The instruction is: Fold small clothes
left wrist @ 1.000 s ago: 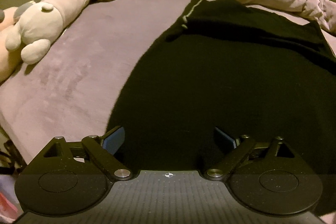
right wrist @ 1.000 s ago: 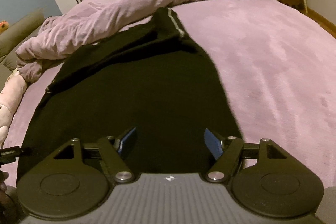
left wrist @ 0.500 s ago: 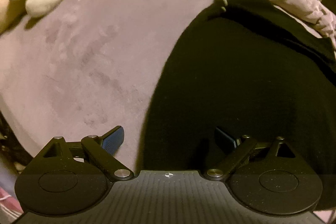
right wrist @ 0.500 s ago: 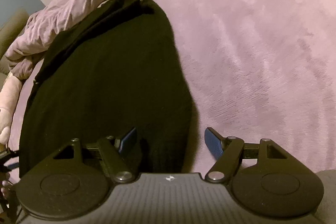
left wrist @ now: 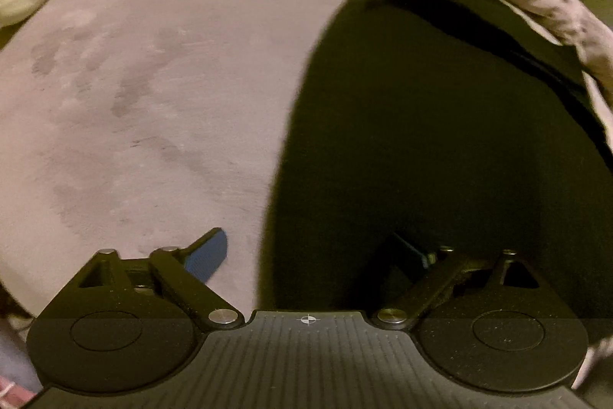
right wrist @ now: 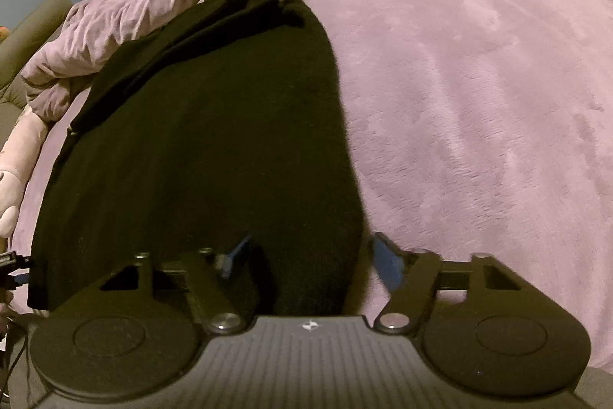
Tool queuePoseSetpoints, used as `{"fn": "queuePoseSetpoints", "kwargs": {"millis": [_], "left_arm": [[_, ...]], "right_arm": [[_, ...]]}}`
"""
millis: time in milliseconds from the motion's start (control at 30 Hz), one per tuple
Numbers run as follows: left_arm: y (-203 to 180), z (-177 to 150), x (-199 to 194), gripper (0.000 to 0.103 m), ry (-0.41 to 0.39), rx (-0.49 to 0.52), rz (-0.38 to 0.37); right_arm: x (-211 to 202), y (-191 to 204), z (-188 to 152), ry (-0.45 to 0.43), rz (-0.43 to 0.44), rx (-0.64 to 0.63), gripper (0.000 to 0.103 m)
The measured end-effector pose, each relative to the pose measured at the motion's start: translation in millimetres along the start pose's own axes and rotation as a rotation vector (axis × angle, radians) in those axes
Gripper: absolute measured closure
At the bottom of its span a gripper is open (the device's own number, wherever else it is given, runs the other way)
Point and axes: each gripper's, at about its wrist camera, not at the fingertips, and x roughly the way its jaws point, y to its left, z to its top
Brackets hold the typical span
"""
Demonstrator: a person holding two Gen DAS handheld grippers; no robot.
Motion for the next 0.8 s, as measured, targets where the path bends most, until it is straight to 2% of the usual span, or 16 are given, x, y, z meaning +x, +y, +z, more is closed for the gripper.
{"fn": "queuePoseSetpoints", "kwargs": {"millis": [33,100,133,200,233,300,367,433,467,600,633,667,700,767,800], "left_arm": [[0,-1,-1,0.013,0.003,0.012,-0.017],[1,-2,-2,0.02,0.009,0.019,-0.041],[1,-2,-3,0.022,0.014,0.023,-0.05],[1,0,-5,0.046,0.022,0.03,-0.076],[1,2,-6,0.051,0.032,0.031,-0.092],[-1,4,-8,0.074,0.037,0.036,-0.125],[1,6,-9,0.079,0.033,0.013,-0.163],[2,7,-7,0.079,0.029,-0.011,-0.199],[1,7,-5,0.076,0.033,-0.01,-0.194],[-7,5,4,0.046,0.068,0.008,-0.177],[-9,5,5,0.042,0.068,0.014,-0.185],[-11,4,5,0.031,0.072,0.018,-0.194],[-13,3,5,0.025,0.078,0.021,-0.202],[-17,1,7,0.025,0.084,0.032,-0.207],[-17,0,8,0.03,0.092,0.031,-0.217]], "right_arm": [[-1,-1,1,-0.003,0.007,0.001,0.055],[-1,-4,3,0.001,0.018,0.009,0.06],[-1,-5,4,0.004,0.019,0.007,0.067],[-2,-5,7,0.013,0.026,-0.009,0.079],[-2,-6,9,0.017,0.045,-0.008,0.086],[-5,-10,11,0.025,0.077,0.005,0.087],[-8,-13,14,0.013,0.119,0.012,0.087],[-12,-16,16,-0.008,0.186,0.029,0.087],[-12,-17,17,-0.011,0.198,0.035,0.085],[-7,-13,23,-0.025,0.174,-0.007,0.081],[-4,-15,24,-0.019,0.173,-0.001,0.076],[0,-17,24,-0.007,0.177,0.011,0.07],[4,-19,23,0.012,0.186,0.023,0.07],[6,-19,20,0.041,0.201,0.028,0.069],[4,-19,18,0.054,0.221,0.027,0.069]]}}
